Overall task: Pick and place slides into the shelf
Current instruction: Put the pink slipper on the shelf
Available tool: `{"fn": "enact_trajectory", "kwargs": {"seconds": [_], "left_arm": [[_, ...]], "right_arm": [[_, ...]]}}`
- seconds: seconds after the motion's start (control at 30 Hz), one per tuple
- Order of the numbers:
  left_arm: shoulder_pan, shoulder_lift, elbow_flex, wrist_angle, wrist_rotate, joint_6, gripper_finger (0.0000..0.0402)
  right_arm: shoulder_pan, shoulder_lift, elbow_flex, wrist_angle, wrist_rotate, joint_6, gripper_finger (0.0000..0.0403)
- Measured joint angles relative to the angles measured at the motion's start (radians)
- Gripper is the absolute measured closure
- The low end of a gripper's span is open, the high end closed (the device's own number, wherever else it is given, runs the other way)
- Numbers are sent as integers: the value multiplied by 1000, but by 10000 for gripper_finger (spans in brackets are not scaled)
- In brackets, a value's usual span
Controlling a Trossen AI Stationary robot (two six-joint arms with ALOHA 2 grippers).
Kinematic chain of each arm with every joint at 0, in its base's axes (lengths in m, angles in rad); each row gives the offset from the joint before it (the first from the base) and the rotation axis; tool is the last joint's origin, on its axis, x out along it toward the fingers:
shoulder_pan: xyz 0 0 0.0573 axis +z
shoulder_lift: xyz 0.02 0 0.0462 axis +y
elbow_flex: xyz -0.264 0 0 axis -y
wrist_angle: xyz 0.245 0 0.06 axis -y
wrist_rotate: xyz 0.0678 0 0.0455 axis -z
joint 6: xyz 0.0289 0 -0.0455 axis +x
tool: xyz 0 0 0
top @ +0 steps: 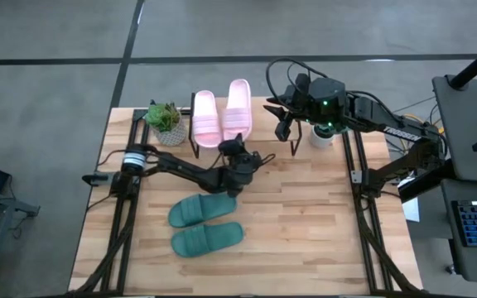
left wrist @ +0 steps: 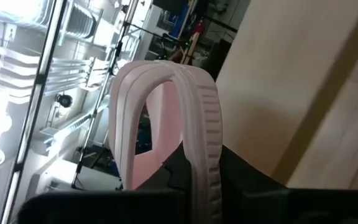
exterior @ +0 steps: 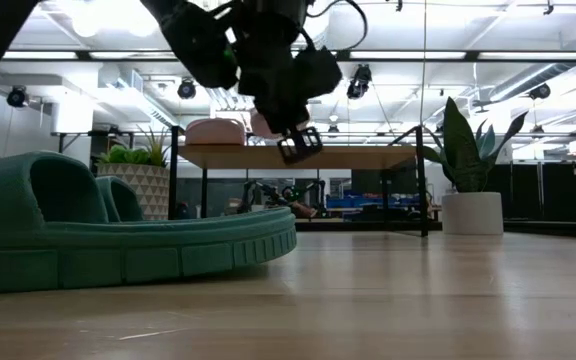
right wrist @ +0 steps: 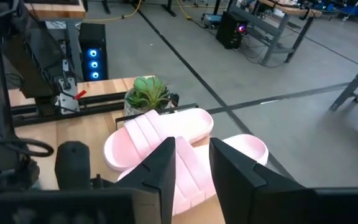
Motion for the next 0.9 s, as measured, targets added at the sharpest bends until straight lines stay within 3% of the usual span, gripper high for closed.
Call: {"fn": "enact_trajectory", "kwargs": {"seconds": [0.7,0.9], "left_arm": [[76,34,-20,-80,-22,-37,386],[78,32,-20,-78,-25,-52,327]], "right_arm": [[0,0,-1,-18,0,2,319],[0,0,-1,-18,0,2,328]]}}
